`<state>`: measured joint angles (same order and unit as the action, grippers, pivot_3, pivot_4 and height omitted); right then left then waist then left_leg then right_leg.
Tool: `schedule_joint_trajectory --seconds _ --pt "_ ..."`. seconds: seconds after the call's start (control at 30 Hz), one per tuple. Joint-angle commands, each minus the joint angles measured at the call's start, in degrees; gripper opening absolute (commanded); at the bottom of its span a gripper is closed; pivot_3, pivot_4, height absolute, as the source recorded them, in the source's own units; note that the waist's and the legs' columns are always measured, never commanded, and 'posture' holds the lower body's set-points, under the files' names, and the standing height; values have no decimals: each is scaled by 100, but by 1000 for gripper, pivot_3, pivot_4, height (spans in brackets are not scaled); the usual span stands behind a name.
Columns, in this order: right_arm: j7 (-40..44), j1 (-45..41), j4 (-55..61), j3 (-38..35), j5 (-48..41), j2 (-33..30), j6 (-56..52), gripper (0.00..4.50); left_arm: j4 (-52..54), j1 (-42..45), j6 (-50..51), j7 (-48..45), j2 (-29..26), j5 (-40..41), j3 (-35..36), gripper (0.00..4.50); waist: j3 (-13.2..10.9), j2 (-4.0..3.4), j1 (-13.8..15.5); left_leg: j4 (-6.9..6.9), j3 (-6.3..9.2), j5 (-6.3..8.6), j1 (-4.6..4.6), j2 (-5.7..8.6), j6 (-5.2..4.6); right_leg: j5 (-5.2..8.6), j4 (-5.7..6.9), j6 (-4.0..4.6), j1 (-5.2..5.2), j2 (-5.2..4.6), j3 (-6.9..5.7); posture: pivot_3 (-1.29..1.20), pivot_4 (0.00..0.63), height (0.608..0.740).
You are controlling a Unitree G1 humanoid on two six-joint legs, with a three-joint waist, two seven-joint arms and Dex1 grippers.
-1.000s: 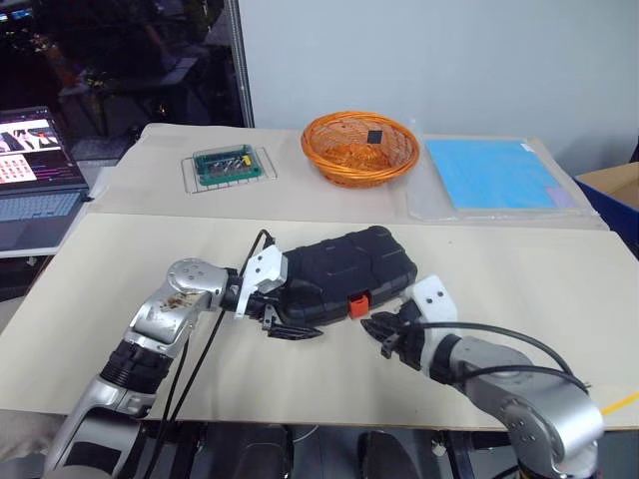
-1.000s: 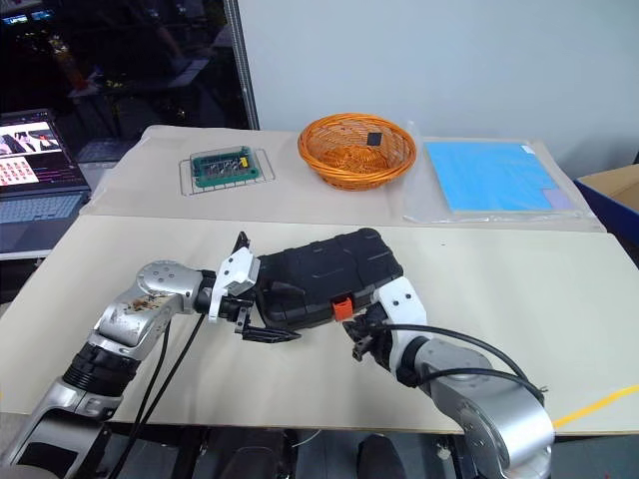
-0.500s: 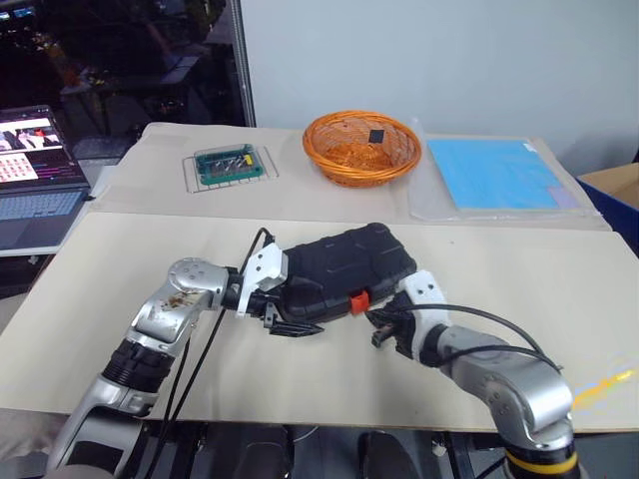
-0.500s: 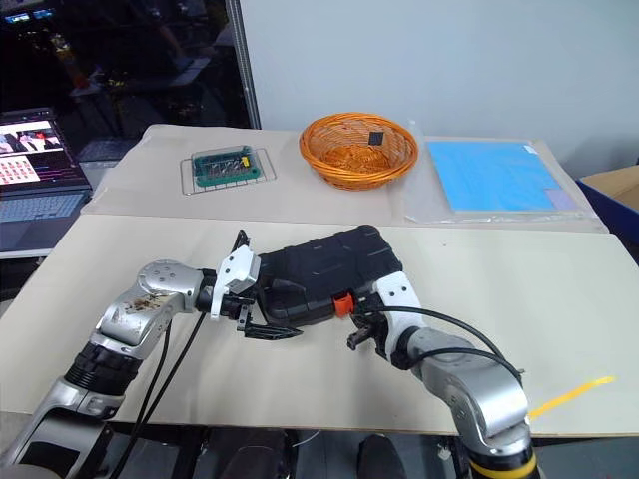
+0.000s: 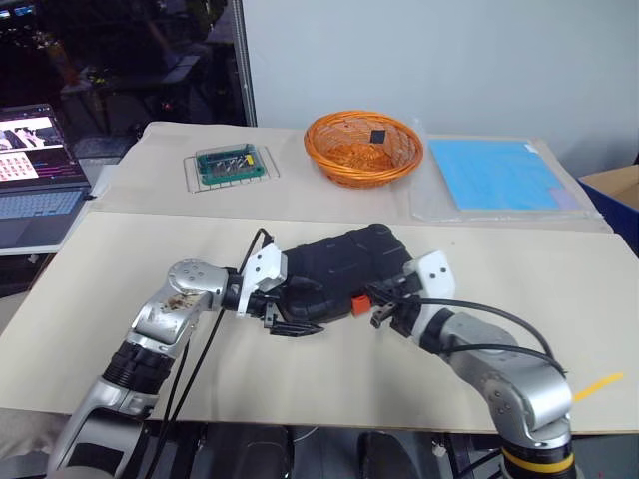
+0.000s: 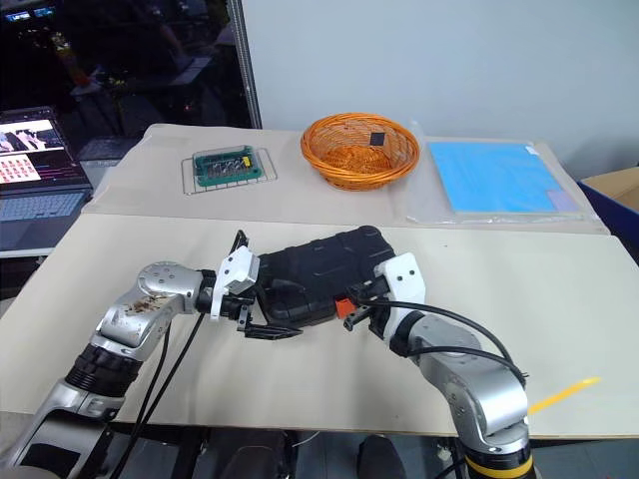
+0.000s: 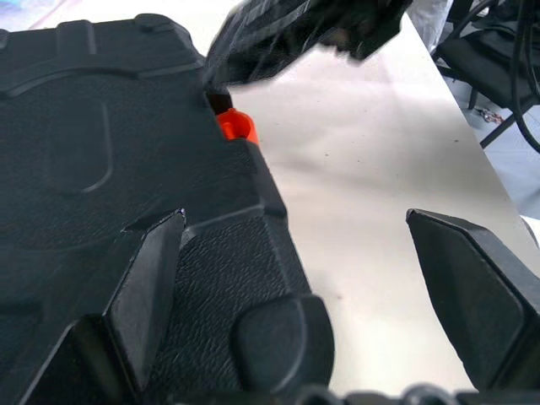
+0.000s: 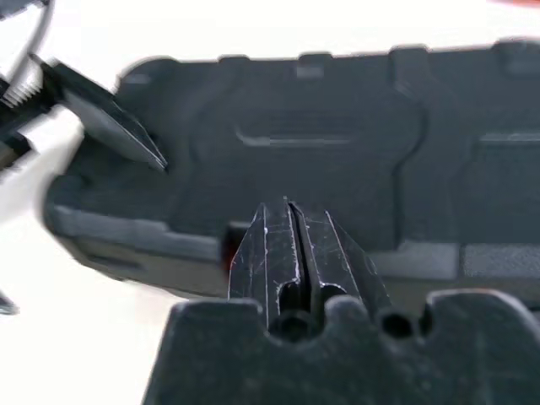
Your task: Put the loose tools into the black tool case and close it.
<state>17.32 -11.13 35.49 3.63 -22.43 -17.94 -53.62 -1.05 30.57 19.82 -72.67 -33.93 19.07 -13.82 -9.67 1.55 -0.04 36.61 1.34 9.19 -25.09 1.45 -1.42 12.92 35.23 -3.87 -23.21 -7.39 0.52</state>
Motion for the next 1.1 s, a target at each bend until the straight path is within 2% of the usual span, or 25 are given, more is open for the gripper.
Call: schedule_joint_trajectory --seconds 0.03,0.17,0.37,0.63,0.87,1.1 --pt "65 134 -182 315 268 -179 279 35 -168 -170 91 60 -56 -215 -139 4500 1 0 1 0 0 -1 0 0 -2 0 0 -1 0 1 0 0 150 740" --pt "159 302 -232 579 475 -366 607 35 -164 -201 86 79 -62 -212 -132 4500 16 0 -2 0 0 5 4 -4 7 8 -6 13 5 3 -2 0 150 740" --pt "176 436 -40 130 293 -109 1247 35 -155 -234 99 93 -47 -204 -124 4500 26 -2 -6 -2 -1 20 10 -8 31 8 -9 13 8 4 -1 0 150 740" --pt "300 701 234 -114 125 -120 1367 35 -176 -219 93 72 -39 -206 -132 4500 25 -2 3 -3 -2 16 9 -7 25 7 -8 13 7 5 0 0 150 740" --pt "281 714 97 198 294 -96 1438 35 -167 -228 96 60 -48 -208 -139 4500 25 -2 2 -5 -3 19 9 -8 30 7 -9 13 6 5 1 0 150 740" --pt "329 845 -248 672 763 -426 1355 35 -122 -254 127 70 -69 -202 -131 4500 26 -3 2 -7 -4 19 11 -8 30 8 -10 14 7 5 1 0 150 740"
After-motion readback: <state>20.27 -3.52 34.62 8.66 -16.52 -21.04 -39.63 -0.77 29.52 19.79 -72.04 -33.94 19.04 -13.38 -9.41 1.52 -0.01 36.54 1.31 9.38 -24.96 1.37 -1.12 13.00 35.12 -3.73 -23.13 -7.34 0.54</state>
